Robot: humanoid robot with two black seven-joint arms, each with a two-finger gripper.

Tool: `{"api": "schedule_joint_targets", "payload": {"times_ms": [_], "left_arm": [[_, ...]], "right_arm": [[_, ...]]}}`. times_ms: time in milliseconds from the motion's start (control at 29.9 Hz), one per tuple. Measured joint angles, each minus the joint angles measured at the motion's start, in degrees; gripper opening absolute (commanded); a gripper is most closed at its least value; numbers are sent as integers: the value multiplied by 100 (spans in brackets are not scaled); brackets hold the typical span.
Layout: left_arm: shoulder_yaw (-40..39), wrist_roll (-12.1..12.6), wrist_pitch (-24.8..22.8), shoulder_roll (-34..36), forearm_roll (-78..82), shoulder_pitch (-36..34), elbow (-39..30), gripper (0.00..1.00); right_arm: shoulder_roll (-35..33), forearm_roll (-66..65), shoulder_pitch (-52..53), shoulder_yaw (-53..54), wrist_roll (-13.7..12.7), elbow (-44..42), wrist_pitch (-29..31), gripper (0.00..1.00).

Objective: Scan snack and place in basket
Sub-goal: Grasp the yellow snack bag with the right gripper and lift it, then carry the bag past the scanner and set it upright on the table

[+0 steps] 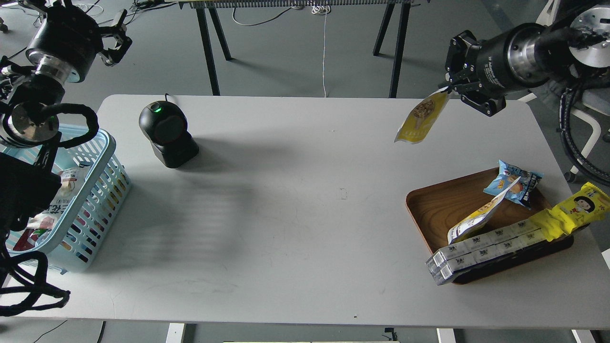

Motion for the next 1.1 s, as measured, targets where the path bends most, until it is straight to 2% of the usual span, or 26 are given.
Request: {"api": "schedule_joint_targets", "payload": {"times_ms": [234, 669, 903, 1104], "left_arm": [[0, 50, 0, 4, 0, -23, 0, 100], [0, 54, 6, 42, 0, -16, 0, 100], [9, 50, 10, 4, 0, -15, 0, 100], [10, 58, 10, -9, 0, -26, 0, 100]], "right_arm": [[978, 593, -183, 840, 0, -507, -803, 0], [2773, 619, -1777, 2296, 19, -1476, -1978, 0], [3423, 558, -2332, 2398, 89, -1793, -2201, 0], [3509, 421, -2533, 2443, 105, -2156, -2206, 0]]}}
